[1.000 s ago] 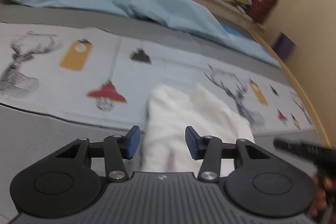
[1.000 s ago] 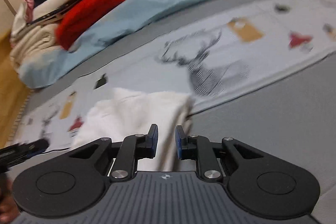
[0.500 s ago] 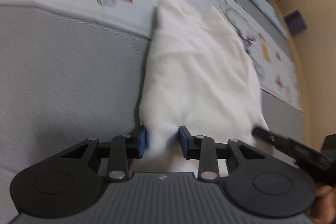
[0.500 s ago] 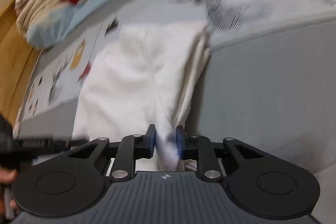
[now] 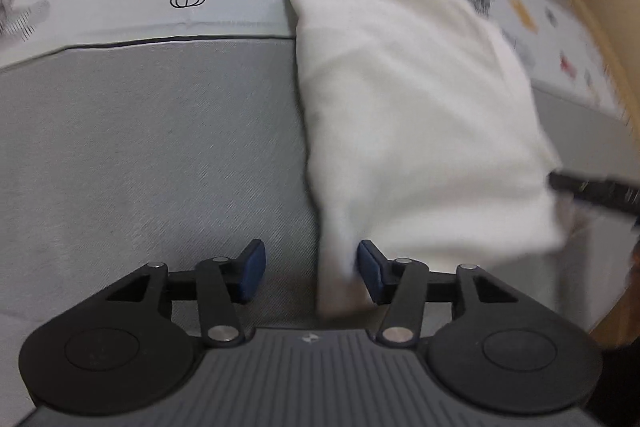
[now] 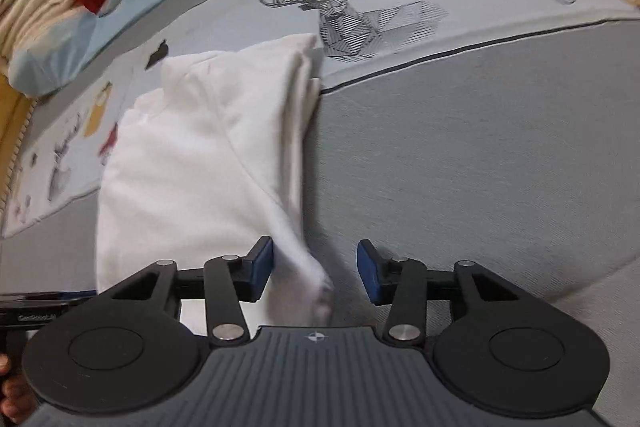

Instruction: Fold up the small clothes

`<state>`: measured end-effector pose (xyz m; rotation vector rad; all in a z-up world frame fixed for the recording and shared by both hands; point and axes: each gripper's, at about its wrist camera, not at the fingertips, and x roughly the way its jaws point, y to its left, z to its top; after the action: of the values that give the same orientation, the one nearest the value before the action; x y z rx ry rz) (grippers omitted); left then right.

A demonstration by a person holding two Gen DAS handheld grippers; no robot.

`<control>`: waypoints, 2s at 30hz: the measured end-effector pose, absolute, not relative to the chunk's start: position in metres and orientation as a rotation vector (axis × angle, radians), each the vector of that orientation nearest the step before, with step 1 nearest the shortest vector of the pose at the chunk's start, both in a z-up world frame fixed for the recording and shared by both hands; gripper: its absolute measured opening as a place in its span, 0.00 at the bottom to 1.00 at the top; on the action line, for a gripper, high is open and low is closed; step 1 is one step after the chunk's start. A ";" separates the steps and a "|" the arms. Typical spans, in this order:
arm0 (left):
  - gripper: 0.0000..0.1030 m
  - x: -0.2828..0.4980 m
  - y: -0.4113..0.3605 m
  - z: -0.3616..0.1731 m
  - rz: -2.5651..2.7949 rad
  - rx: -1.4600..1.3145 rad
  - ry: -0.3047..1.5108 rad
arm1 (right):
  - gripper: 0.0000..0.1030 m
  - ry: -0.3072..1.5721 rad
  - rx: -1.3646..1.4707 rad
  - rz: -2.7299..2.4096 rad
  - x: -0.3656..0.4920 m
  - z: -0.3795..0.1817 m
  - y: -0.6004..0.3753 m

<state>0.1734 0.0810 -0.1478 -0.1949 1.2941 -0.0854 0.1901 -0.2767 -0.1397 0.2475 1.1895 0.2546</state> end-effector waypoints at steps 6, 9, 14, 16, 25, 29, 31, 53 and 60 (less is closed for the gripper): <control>0.62 0.112 0.066 -0.088 -0.015 0.028 1.090 | 0.38 1.021 0.021 0.103 0.151 -0.094 -0.294; 0.75 0.075 0.052 -0.052 0.030 0.040 0.920 | 0.43 0.864 0.101 0.120 0.117 -0.051 -0.300; 0.77 0.023 0.008 -0.023 0.022 0.085 0.767 | 0.64 0.647 0.085 0.204 0.040 -0.007 -0.285; 0.79 0.006 -0.002 -0.024 0.023 0.046 0.750 | 0.71 0.598 0.097 0.225 0.017 0.001 -0.281; 0.79 -0.006 -0.005 -0.051 0.133 -0.053 0.834 | 0.76 0.713 0.063 0.237 -0.004 -0.024 -0.244; 0.79 0.001 0.005 -0.057 0.142 -0.104 0.868 | 0.76 0.739 0.075 0.244 0.001 -0.029 -0.234; 0.79 0.002 0.008 -0.059 0.133 -0.111 0.874 | 0.76 0.759 0.069 0.254 0.003 -0.033 -0.228; 0.81 0.008 -0.002 -0.065 0.094 -0.061 0.867 | 0.76 0.799 0.033 0.279 0.009 -0.044 -0.218; 0.81 0.007 -0.001 -0.065 0.086 -0.065 0.867 | 0.76 0.797 0.028 0.280 0.008 -0.044 -0.218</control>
<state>0.0072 -0.0010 -0.0649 -0.0650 0.8665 0.0859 0.0084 -0.2177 -0.0441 0.0279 0.7968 0.2802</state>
